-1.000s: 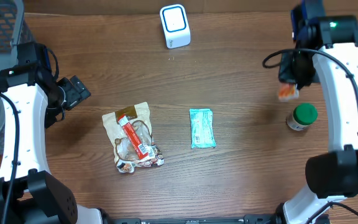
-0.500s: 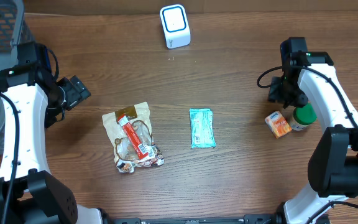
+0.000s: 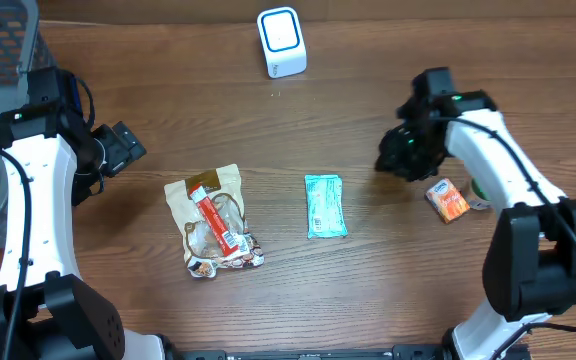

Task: Scan the item barcode
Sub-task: 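Move the right gripper over the teal pack and grasp it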

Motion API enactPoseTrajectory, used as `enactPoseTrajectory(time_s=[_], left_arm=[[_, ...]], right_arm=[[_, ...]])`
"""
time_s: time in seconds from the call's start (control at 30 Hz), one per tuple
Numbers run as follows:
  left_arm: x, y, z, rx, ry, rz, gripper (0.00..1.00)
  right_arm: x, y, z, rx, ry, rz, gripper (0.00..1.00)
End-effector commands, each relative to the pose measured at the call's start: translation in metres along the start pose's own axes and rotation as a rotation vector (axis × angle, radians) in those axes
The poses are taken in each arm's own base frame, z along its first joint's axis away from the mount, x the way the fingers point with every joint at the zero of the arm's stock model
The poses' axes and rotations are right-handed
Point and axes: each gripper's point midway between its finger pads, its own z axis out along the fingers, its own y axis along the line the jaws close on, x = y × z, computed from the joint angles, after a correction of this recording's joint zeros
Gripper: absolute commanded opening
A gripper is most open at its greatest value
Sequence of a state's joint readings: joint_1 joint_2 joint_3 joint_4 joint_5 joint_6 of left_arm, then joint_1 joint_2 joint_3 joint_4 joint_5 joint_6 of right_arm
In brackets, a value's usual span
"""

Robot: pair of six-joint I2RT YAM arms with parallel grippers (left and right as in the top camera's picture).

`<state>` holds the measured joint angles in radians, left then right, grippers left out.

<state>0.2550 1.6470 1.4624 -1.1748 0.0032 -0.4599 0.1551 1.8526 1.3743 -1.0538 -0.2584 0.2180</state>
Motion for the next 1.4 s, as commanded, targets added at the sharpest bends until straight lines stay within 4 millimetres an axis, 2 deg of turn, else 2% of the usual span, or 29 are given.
enactPoseTrajectory(time_s=[0.0, 0.13, 0.3, 0.43, 0.53, 0.63, 0.73, 0.8, 0.93, 1.07, 1.23, 1.37], left_arm=[[-0.005, -0.004, -0.005, 0.007, -0.02, 0.026, 1.0], [-0.005, -0.004, -0.005, 0.007, -0.02, 0.025, 1.0], [-0.005, -0.004, -0.005, 0.007, -0.02, 0.025, 1.0], [-0.005, -0.004, -0.005, 0.007, -0.02, 0.025, 1.0], [-0.005, -0.004, -0.005, 0.007, -0.02, 0.025, 1.0], [-0.005, -0.004, -0.005, 0.007, -0.02, 0.025, 1.0], [-0.005, -0.004, -0.005, 0.007, -0.02, 0.025, 1.0], [-0.005, -0.004, -0.005, 0.007, -0.02, 0.025, 1.0], [-0.005, -0.004, -0.005, 0.007, -0.02, 0.025, 1.0], [-0.005, -0.004, -0.005, 0.007, -0.02, 0.025, 1.0], [-0.005, -0.004, -0.005, 0.007, -0.02, 0.025, 1.0], [-0.005, -0.004, -0.005, 0.007, -0.02, 0.025, 1.0]], right_arm=[[0.024, 0.02, 0.016, -0.021, 0.052, 0.007, 0.41], [0.058, 0.033, 0.051, -0.003, 0.104, 0.073, 0.41], [0.097, 0.046, 0.083, 0.001, 0.162, 0.121, 0.41], [0.126, 0.075, 0.094, -0.071, 0.225, 0.062, 0.41], [0.136, 0.101, 0.098, -0.124, 0.231, 0.005, 0.41], [0.136, 0.12, 0.101, -0.163, 0.192, -0.06, 0.4], [0.134, 0.124, 0.098, -0.167, 0.19, -0.065, 0.38], [0.131, 0.123, 0.089, -0.151, 0.202, -0.045, 0.38], [0.121, 0.121, 0.06, -0.119, 0.228, -0.045, 0.38], [0.103, 0.108, 0.038, -0.015, 0.183, -0.043, 0.39], [0.086, 0.093, 0.041, 0.078, 0.09, -0.056, 0.45], [0.082, 0.081, 0.047, 0.133, 0.057, -0.043, 0.48]])
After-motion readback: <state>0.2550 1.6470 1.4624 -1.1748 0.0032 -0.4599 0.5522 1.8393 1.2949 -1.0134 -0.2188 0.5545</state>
